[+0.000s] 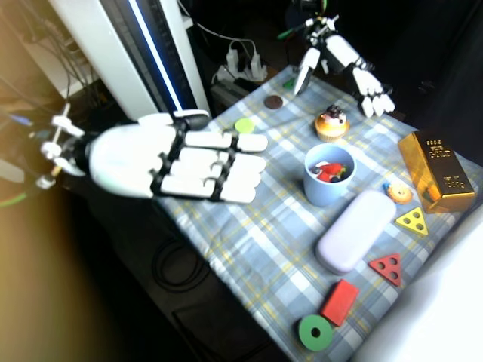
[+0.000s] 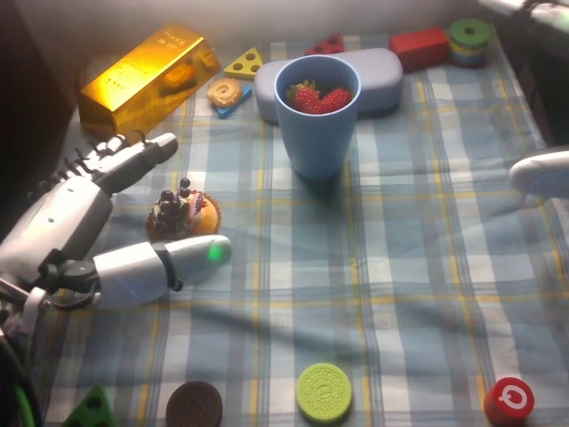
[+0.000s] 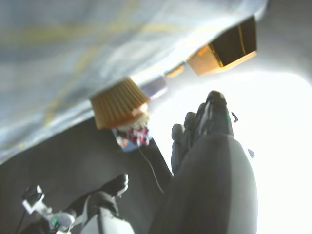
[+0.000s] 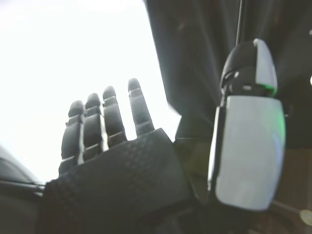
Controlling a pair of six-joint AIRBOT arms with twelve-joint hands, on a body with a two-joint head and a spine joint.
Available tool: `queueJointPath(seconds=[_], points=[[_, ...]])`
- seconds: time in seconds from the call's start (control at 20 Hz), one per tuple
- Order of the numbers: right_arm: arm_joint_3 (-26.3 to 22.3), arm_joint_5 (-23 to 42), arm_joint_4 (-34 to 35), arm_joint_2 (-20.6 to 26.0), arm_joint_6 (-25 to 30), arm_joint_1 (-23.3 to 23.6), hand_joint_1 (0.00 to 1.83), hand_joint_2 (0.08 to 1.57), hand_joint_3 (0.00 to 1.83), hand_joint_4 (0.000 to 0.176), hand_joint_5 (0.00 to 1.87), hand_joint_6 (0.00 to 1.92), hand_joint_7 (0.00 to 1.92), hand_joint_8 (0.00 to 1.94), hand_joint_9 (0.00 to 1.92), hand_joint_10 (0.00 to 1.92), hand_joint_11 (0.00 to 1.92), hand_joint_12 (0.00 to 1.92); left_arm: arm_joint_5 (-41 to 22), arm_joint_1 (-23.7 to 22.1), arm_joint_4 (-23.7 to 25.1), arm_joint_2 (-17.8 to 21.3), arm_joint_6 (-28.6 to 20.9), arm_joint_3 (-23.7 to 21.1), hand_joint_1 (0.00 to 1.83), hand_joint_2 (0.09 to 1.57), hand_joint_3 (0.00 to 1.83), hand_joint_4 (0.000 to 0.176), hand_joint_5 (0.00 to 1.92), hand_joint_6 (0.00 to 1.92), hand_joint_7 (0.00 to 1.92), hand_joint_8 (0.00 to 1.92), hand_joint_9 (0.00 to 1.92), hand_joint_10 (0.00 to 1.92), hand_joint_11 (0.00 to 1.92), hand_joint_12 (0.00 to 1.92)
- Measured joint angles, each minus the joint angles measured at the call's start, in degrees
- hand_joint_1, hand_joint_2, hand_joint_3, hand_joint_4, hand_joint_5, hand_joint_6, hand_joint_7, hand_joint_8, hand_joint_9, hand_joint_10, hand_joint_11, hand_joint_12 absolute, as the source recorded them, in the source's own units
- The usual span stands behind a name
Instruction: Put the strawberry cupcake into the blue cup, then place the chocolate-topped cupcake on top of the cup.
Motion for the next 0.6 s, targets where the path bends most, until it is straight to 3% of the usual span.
queueJointPath(seconds=[0.05, 0.15, 0.25, 0.3, 0.35, 0.4, 0.5, 0.55, 0.6], points=[[-0.24, 0.48, 0.42, 0.17, 0.0, -0.61, 0.0, 0.9, 0.0, 0.027, 0.0, 0.0, 0.05, 0.01, 0.0, 0.0, 0.0, 0.0, 0.46, -0.22, 0.37, -0.11, -0.09, 0.2, 0.49, 0.75, 0.0, 0.121, 0.3, 0.0, 0.27, 0.01, 0.0, 0.0, 0.0, 0.0], [-0.59, 1.53, 0.24, 0.31, 0.04, -0.79, 0.0, 0.91, 0.0, 0.018, 0.0, 0.0, 0.06, 0.01, 0.0, 0.0, 0.0, 0.0, 1.55, -0.35, 1.4, -0.17, -0.04, 0.31, 0.55, 0.75, 0.0, 0.11, 0.32, 0.01, 0.32, 0.02, 0.02, 0.01, 0.0, 0.0], [-0.72, 2.71, 0.46, 0.33, 0.04, -0.81, 0.0, 0.91, 0.01, 0.035, 0.0, 0.0, 0.05, 0.01, 0.0, 0.0, 0.0, 0.0, 2.23, -0.35, 1.36, -0.2, -0.07, 0.68, 0.6, 0.75, 0.0, 0.095, 0.37, 0.01, 0.36, 0.01, 0.05, 0.01, 0.0, 0.0], [-0.72, 3.04, 0.48, 0.39, 0.04, -1.05, 0.0, 0.89, 0.0, 0.054, 0.0, 0.0, 0.03, 0.0, 0.0, 0.0, 0.0, 0.0, 2.34, -0.35, 1.16, -0.26, -0.04, 0.94, 0.62, 0.77, 0.01, 0.086, 0.38, 0.01, 0.37, 0.01, 0.04, 0.0, 0.0, 0.0], [-0.72, 3.13, 0.44, 0.44, 0.02, -1.2, 0.0, 0.89, 0.0, 0.051, 0.0, 0.0, 0.04, 0.0, 0.0, 0.0, 0.0, 0.0, 2.29, -0.35, 0.68, -0.48, -0.07, 1.07, 0.64, 0.78, 0.01, 0.081, 0.39, 0.01, 0.38, 0.01, 0.05, 0.0, 0.0, 0.0], [-0.83, 3.08, 0.63, 0.44, 0.02, -1.2, 0.0, 0.9, 0.0, 0.062, 0.0, 0.0, 0.04, 0.0, 0.0, 0.0, 0.0, 0.0, 2.58, -0.35, 0.48, -0.55, -0.04, 1.07, 0.7, 0.78, 0.01, 0.089, 0.4, 0.01, 0.38, 0.01, 0.04, 0.0, 0.0, 0.0], [-0.83, 3.17, 0.59, 0.37, 0.02, -1.2, 0.0, 0.9, 0.0, 0.061, 0.0, 0.0, 0.01, 0.0, 0.0, 0.0, 0.0, 0.0, 3.37, -0.59, 1.03, -1.22, -0.09, 1.53, 0.73, 0.8, 0.01, 0.101, 0.41, 0.01, 0.37, 0.0, 0.03, 0.0, 0.0, 0.0], [-0.83, 3.1, 0.59, 0.37, 0.02, -1.2, 0.0, 0.89, 0.0, 0.074, 0.0, 0.0, 0.02, 0.0, 0.0, 0.0, 0.03, 0.02, 3.63, -0.59, 1.29, -1.22, -0.07, 1.53, 0.78, 0.81, 0.01, 0.104, 0.42, 0.01, 0.38, 0.01, 0.04, 0.0, 0.0, 0.0], [-0.83, 3.1, 0.61, 0.37, 0.02, -1.2, 0.0, 0.89, 0.0, 0.074, 0.0, 0.0, 0.02, 0.0, 0.0, 0.0, 0.03, 0.02, 3.61, -0.59, 1.22, -1.22, -0.07, 1.55, 0.78, 0.81, 0.01, 0.104, 0.42, 0.01, 0.38, 0.01, 0.04, 0.0, 0.0, 0.0]])
